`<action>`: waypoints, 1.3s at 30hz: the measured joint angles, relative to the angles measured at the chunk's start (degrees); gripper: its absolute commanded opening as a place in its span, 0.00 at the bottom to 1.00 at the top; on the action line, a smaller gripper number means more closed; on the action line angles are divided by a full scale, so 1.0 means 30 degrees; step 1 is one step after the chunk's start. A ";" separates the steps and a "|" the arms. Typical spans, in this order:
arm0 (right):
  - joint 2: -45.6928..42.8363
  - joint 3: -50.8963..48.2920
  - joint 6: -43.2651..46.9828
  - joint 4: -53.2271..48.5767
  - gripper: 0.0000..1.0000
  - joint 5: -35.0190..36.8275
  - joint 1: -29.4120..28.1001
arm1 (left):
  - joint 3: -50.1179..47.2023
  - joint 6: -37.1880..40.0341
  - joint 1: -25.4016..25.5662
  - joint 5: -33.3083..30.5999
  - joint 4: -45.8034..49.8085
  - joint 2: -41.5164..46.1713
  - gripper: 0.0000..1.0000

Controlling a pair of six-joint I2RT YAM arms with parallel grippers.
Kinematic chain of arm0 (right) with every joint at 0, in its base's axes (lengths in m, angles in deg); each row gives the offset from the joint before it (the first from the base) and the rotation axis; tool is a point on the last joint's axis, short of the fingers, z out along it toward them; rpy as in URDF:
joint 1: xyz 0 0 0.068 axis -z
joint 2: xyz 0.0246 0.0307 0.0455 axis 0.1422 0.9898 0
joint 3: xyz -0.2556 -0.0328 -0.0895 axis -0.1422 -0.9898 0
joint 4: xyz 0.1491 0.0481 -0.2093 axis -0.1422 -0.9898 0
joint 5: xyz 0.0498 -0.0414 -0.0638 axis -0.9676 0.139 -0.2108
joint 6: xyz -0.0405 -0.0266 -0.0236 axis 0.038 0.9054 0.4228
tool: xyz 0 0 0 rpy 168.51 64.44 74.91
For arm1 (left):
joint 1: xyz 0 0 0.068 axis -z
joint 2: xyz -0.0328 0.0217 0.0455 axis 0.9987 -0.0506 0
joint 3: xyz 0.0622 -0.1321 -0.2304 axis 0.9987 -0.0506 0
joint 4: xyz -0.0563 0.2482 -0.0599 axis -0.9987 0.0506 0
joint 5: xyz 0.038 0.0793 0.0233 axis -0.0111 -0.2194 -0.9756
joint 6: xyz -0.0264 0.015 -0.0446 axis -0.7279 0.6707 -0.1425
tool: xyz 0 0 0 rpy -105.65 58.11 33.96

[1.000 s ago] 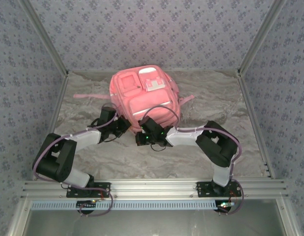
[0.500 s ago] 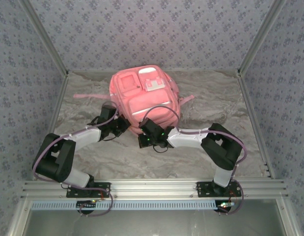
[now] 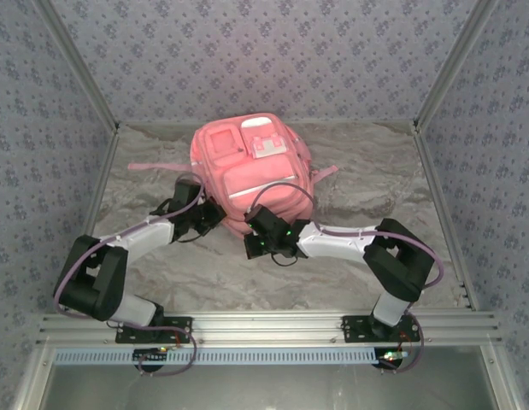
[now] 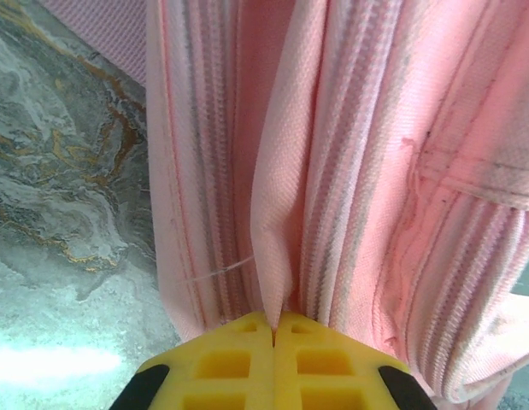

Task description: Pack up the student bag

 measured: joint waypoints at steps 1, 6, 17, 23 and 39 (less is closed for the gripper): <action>-0.0029 0.0087 0.0204 -0.0189 0.00 -0.0095 0.0022 | 0.0175 0.0000 0.0007 0.0000 0.0299 0.0160 0.00; 0.0080 0.1851 0.1173 -0.2237 0.00 -0.0612 0.0357 | 0.1362 0.0364 0.0284 -0.0372 0.1749 0.0561 0.00; 0.0248 0.3366 0.2557 -0.5158 0.00 -0.0947 0.1341 | 0.2324 0.1406 0.0597 -0.1377 0.3038 0.1049 0.00; 0.0015 0.3351 0.2798 -0.5654 0.00 -0.1158 0.1610 | 0.2324 0.1581 0.0634 -0.1443 0.3140 0.1049 0.00; -0.1078 0.2455 0.3344 -0.6790 0.00 -0.0736 0.2295 | 0.2412 0.1887 0.0634 -0.1727 0.3417 0.1027 0.00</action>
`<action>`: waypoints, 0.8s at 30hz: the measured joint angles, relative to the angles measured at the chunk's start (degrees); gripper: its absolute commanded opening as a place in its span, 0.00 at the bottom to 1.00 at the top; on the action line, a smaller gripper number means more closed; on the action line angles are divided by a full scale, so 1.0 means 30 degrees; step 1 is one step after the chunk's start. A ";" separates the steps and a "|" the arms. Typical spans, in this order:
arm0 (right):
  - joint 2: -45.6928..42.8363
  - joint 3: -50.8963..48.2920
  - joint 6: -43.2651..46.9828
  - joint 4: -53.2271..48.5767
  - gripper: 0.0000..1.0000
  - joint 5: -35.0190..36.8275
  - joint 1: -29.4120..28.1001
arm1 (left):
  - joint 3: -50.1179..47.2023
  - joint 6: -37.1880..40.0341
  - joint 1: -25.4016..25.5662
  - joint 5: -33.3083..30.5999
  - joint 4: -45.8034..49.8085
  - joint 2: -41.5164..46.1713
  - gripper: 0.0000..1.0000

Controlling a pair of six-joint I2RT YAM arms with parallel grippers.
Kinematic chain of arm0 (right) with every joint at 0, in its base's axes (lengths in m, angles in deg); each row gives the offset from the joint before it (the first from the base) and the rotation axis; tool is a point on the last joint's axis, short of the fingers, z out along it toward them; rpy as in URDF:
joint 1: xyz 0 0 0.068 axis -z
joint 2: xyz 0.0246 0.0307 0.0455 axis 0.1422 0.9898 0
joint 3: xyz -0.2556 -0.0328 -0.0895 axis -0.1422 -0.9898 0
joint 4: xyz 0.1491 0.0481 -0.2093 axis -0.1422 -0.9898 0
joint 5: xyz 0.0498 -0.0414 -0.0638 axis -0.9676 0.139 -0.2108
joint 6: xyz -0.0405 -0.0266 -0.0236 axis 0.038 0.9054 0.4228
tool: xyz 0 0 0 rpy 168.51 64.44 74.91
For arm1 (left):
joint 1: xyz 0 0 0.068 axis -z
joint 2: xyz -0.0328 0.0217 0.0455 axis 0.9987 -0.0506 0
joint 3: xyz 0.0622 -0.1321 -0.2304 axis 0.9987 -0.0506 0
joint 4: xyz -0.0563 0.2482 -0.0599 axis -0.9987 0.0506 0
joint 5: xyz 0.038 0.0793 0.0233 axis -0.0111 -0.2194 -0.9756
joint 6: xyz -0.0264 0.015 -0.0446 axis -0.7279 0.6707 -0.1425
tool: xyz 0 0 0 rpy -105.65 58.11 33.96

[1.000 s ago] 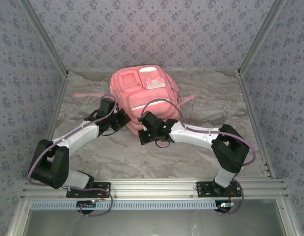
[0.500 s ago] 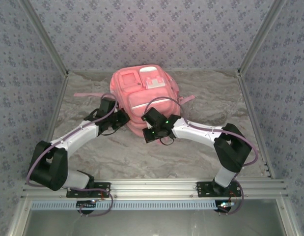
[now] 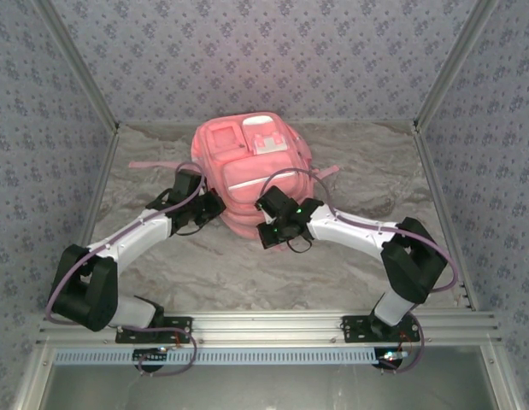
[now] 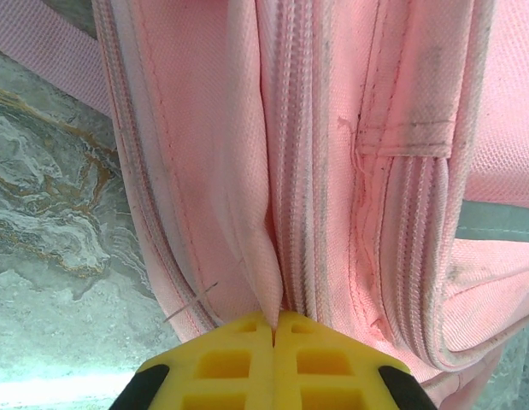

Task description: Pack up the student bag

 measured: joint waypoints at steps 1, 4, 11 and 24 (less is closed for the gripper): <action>-0.0087 -0.0117 -0.0182 0.0036 0.00 0.0248 0.0000 | 0.0007 0.0051 0.0000 0.0000 0.0036 -0.0015 0.00; -0.0379 -0.0444 -0.0845 0.0197 0.00 0.0823 -0.0029 | 0.0131 0.0109 0.0000 -0.0080 0.0299 -0.0029 0.00; -0.0255 -0.0576 -0.3082 0.1421 0.00 0.0182 -0.0517 | 0.0765 0.0022 -0.0066 -0.0729 0.1413 0.0051 0.39; 0.2550 0.1421 -0.4969 0.3133 0.00 -0.1005 -0.2193 | -0.1268 -0.4932 0.0197 -0.0954 0.4328 0.3876 0.58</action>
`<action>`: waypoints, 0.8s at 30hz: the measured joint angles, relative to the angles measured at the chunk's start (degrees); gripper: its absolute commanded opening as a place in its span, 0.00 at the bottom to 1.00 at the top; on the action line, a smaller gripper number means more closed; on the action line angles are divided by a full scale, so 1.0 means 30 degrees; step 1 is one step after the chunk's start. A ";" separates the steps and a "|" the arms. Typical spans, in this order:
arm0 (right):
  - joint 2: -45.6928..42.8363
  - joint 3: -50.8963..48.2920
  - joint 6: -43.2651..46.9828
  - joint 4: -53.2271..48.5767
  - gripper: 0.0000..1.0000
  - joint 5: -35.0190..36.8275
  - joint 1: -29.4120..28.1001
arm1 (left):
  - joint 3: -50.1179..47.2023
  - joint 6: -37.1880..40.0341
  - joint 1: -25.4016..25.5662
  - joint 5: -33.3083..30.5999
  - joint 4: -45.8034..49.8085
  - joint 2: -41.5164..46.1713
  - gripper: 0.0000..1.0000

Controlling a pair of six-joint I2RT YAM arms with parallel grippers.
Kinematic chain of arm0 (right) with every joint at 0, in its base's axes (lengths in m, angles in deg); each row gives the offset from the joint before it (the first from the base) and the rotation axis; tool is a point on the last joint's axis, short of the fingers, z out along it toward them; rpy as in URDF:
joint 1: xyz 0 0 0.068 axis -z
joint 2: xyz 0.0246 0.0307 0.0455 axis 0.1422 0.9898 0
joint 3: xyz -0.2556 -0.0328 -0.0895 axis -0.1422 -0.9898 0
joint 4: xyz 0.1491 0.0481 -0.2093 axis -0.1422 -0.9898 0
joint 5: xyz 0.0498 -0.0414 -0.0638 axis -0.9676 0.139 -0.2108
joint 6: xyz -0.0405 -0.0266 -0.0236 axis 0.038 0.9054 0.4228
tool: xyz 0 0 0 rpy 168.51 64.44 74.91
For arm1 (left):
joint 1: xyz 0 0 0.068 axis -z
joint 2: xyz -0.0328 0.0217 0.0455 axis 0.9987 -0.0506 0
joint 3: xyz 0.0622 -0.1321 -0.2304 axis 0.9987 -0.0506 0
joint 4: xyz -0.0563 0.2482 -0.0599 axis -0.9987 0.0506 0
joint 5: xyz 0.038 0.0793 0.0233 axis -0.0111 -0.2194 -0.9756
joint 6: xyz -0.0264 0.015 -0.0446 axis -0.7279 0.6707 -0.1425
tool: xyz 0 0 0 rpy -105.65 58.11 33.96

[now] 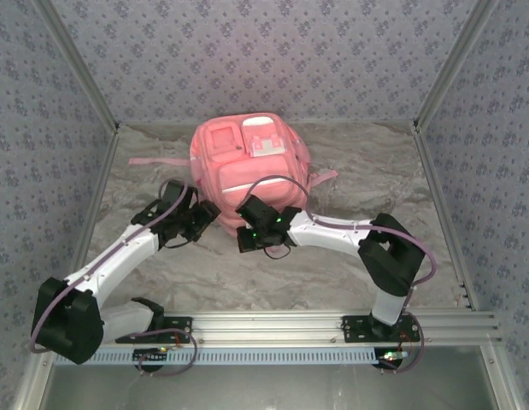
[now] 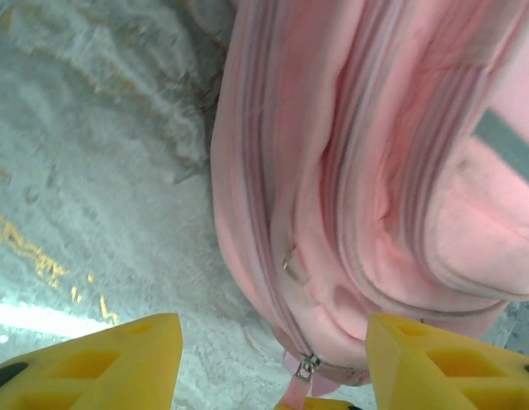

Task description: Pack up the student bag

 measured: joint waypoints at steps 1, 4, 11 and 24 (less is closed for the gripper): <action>0.0073 0.0124 -0.0007 0.0044 0.00 -0.0007 -0.0036 | -0.0051 -0.0248 0.0066 0.0036 -0.0015 -0.0022 0.58; 0.0124 0.0189 -0.0015 0.0175 0.00 -0.0044 -0.0073 | -0.0080 -0.0838 0.0189 0.0117 -0.0233 -0.0437 0.57; 0.0124 0.0182 -0.0007 0.0270 0.00 -0.0044 -0.0073 | -0.0073 -0.1800 0.0867 0.0321 -0.1843 -0.2878 0.44; -0.0415 -0.0517 0.0430 -0.0233 0.00 0.1275 -0.0328 | 0.0678 -0.1406 0.1020 -0.0058 -0.2375 -0.3891 0.00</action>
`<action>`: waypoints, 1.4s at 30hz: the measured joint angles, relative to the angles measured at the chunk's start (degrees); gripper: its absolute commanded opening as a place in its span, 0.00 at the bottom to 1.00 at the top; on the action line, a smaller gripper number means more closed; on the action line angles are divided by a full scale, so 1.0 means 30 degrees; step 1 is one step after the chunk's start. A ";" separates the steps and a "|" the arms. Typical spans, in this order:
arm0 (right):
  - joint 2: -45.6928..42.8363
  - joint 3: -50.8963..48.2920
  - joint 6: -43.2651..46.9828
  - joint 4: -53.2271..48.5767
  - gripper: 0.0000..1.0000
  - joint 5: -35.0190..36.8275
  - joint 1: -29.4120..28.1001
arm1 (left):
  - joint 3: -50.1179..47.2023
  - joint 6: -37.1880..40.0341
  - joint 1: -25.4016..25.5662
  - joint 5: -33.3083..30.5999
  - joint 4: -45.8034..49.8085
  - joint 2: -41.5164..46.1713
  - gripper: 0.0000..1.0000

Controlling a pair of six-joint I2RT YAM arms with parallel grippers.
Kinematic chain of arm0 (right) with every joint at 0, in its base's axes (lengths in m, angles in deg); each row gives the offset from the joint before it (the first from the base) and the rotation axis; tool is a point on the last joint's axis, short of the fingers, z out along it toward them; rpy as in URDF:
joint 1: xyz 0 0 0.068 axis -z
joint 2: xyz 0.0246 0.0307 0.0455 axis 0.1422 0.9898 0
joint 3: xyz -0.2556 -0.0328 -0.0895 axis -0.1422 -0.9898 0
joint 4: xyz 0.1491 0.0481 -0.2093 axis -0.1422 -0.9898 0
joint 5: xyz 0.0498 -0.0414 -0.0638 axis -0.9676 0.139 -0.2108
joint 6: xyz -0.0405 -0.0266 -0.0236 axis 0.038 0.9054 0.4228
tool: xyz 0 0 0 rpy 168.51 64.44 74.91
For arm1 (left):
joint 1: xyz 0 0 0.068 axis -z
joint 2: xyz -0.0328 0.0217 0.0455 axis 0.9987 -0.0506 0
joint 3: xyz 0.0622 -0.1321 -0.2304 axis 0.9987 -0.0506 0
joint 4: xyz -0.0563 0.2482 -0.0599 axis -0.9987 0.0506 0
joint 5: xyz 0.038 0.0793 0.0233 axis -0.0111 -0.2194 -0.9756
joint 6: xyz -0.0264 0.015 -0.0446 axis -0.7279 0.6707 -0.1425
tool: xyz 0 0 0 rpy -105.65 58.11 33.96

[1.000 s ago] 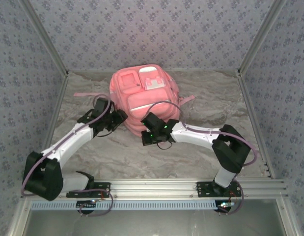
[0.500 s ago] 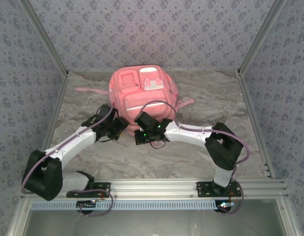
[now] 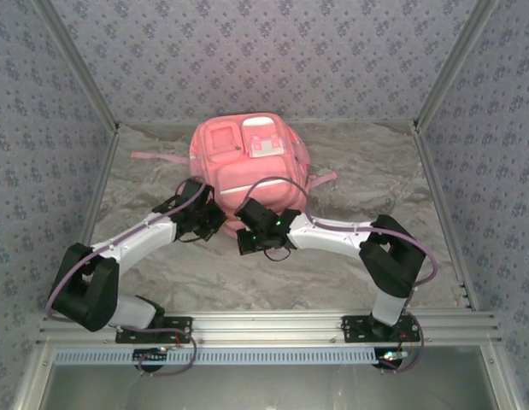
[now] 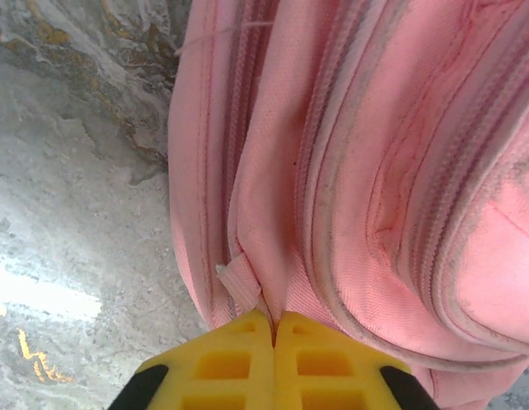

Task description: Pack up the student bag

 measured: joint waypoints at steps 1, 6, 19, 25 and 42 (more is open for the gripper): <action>-0.0124 -0.0087 0.0022 -0.0080 0.00 0.0146 0.0000 | 0.0036 0.0124 -0.0073 0.0015 0.0066 0.0058 0.00; -0.1042 -0.0532 0.0226 -0.0627 0.00 0.0984 0.0029 | 0.0189 0.0758 -0.0539 -0.0138 0.0576 0.0605 0.00; -0.1705 -0.1239 0.1413 -0.1435 0.00 0.1370 0.1056 | 0.0284 0.1894 -0.0954 -0.0408 0.1333 0.1180 0.00; -0.2076 -0.1355 0.2178 -0.1501 0.00 0.0933 0.1603 | 0.0313 0.2550 -0.2157 -0.0335 0.1931 0.1617 0.00; -0.0495 0.0321 0.2302 -0.1013 0.00 0.0044 0.0816 | 0.1413 0.2987 -0.3257 0.0299 0.4867 0.3956 0.55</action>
